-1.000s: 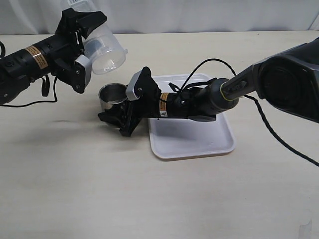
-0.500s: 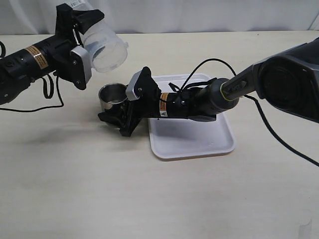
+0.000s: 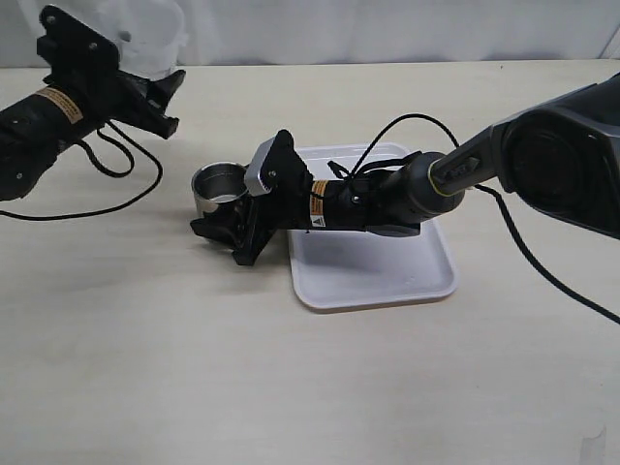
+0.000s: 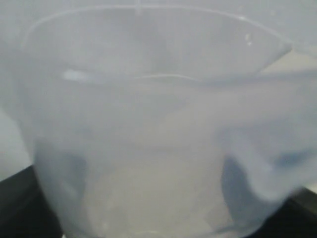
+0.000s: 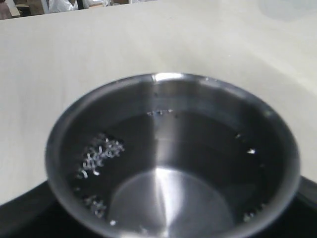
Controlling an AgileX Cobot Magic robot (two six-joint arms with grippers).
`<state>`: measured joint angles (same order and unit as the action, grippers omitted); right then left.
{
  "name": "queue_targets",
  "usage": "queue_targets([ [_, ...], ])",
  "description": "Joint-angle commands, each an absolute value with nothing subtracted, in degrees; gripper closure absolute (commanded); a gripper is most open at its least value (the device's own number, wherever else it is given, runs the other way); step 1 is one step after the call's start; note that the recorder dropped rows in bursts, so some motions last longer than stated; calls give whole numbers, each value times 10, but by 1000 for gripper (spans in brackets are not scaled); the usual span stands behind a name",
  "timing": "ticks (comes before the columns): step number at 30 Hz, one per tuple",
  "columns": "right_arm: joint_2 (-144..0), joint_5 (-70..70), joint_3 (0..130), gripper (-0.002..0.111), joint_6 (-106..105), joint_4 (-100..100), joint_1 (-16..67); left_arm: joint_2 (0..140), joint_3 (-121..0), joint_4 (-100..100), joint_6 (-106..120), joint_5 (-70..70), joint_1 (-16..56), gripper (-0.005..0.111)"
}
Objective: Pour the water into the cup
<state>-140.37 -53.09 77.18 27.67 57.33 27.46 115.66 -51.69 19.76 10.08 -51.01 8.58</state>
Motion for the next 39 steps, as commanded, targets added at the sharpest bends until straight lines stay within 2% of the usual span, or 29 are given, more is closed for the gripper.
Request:
queue_targets([
  [1, -1404, -523, 773, 104, 281, 581, 275, 1151, -546, 96, 43, -413, 77, 107],
  [4, -1404, -523, 773, 104, 281, 581, 275, 1166, -588, 100, -42, -362, 51, 107],
  [8, -1404, -523, 773, 104, 281, 581, 275, 1196, -598, 100, -93, -439, 26, 107],
  [11, -1404, -523, 773, 104, 281, 581, 275, 1234, -635, 105, -93, -421, 15, 107],
  [20, -1404, -523, 773, 104, 281, 581, 275, 1283, -693, 113, -93, -422, 12, 107],
  [35, -1404, -523, 773, 104, 281, 581, 275, 1286, -694, 134, -91, -406, 12, 107],
  [37, -1404, -523, 773, 104, 281, 581, 275, 1286, -694, 134, -91, -406, 12, 104],
  [39, -1404, -523, 773, 104, 281, 581, 275, 1286, -694, 134, -91, -406, 12, 96],
])
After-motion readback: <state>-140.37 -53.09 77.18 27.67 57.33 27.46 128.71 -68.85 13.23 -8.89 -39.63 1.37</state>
